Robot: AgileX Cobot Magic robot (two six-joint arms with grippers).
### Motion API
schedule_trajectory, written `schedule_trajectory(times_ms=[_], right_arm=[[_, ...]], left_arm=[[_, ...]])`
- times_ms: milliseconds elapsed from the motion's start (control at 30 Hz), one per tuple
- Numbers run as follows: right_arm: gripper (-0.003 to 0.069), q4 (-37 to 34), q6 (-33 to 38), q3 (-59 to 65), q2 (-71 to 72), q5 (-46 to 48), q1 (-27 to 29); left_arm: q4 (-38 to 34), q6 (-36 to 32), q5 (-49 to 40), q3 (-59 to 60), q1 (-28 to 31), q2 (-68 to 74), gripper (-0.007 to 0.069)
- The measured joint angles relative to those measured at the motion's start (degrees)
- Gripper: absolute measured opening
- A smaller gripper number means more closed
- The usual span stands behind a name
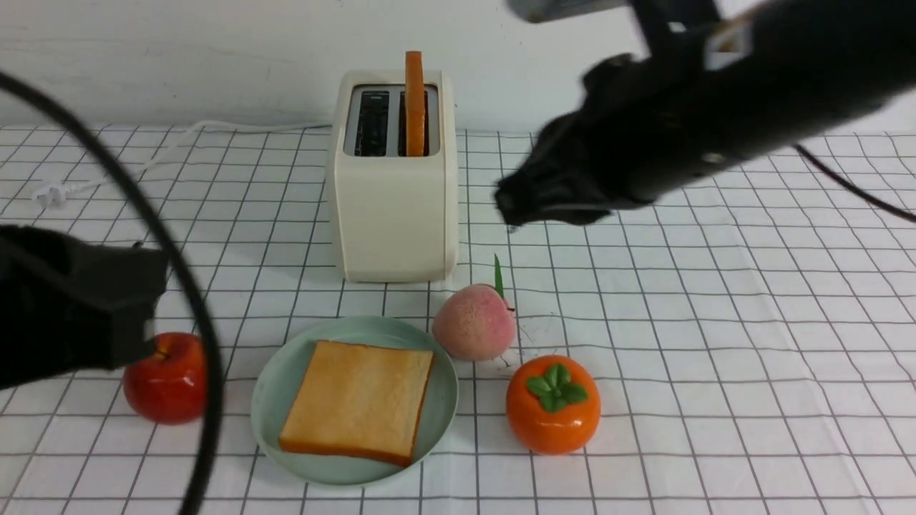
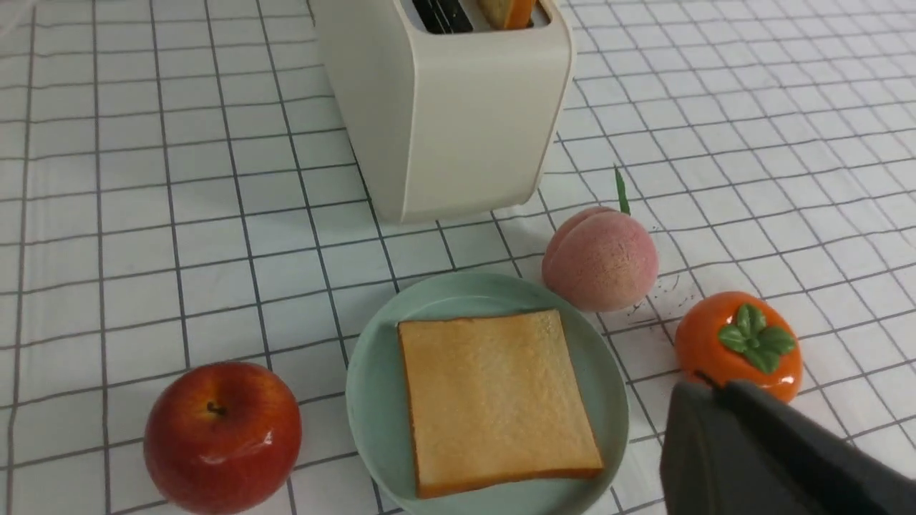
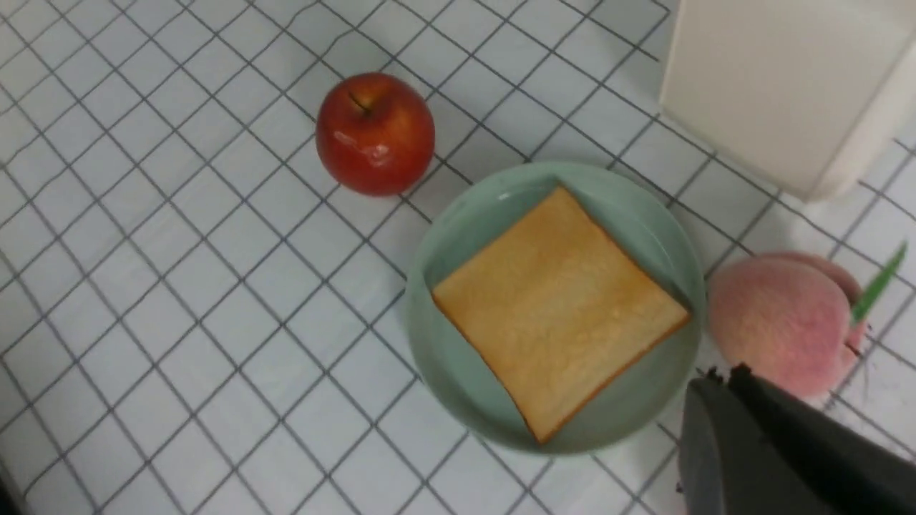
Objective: Take toasted bread from bread machine on white checkered table place on plate.
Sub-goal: 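Grasp the toast slice in the toaster and pull it up out of the slot with the right gripper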
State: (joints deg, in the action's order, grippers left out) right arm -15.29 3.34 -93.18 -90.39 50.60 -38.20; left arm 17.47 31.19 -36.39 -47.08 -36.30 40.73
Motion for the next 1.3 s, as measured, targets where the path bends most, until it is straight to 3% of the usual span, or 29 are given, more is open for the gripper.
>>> schedule_trajectory(times_ms=[167, 300, 333, 367, 400, 433, 467, 633, 800, 1000, 1200, 1300], right_arm=[[0.0058, 6.4, -9.7, -12.2, -10.6, -1.1, -0.6], [0.0174, 13.1, -16.8, -21.6, -19.9, -4.2, -0.6], [0.0246, 16.0, -19.6, -24.9, -22.9, -6.3, -0.6], [0.0256, 16.4, -20.0, -25.2, -23.7, -6.8, -0.6], [0.0331, 19.6, -22.8, -28.2, -26.8, -8.3, -0.4], [0.034, 20.4, -23.5, -28.9, -27.2, -8.7, -0.4], [0.0413, 23.1, -26.1, -31.3, -30.3, -10.5, 0.1], [0.0487, 28.1, -31.3, -35.7, -36.6, -16.7, 2.3], [0.0464, 28.7, -33.6, -36.7, -40.5, -20.8, 4.2], [0.0326, 30.0, -35.5, -36.7, -43.1, -22.4, 5.1], [0.0121, 32.2, -38.4, -36.8, -43.1, -23.4, 4.8], [0.0115, 32.2, -38.5, -36.8, -43.1, -24.1, 4.8]], left_arm=[[0.7, 0.0, 6.6, 6.2, 0.0, -8.1, -0.0013], [3.1, 0.0, 14.8, 10.5, 0.0, -13.5, -0.0013], [3.7, 0.0, 17.3, 11.6, 0.0, -15.0, -0.0013], [3.8, 0.0, 17.6, 11.6, 0.0, -15.1, -0.0013], [4.3, 0.0, 19.1, 11.9, 0.0, -15.5, -0.0013], [4.3, 0.0, 19.1, 11.9, 0.0, -15.6, -0.0013], [4.6, 0.0, 19.7, 12.0, 0.0, -15.6, -0.0013], [4.7, 0.0, 19.6, 12.2, 0.0, -15.6, -0.0013], [4.7, 0.0, 19.4, 12.2, 0.0, -15.6, -0.0013], [4.8, 0.0, 19.1, 12.2, 0.0, -15.6, -0.0013], [4.8, 0.0, 19.1, 12.2, 0.0, -15.6, -0.0013], [4.8, 0.0, 19.0, 12.2, 0.0, -15.6, -0.0013]])
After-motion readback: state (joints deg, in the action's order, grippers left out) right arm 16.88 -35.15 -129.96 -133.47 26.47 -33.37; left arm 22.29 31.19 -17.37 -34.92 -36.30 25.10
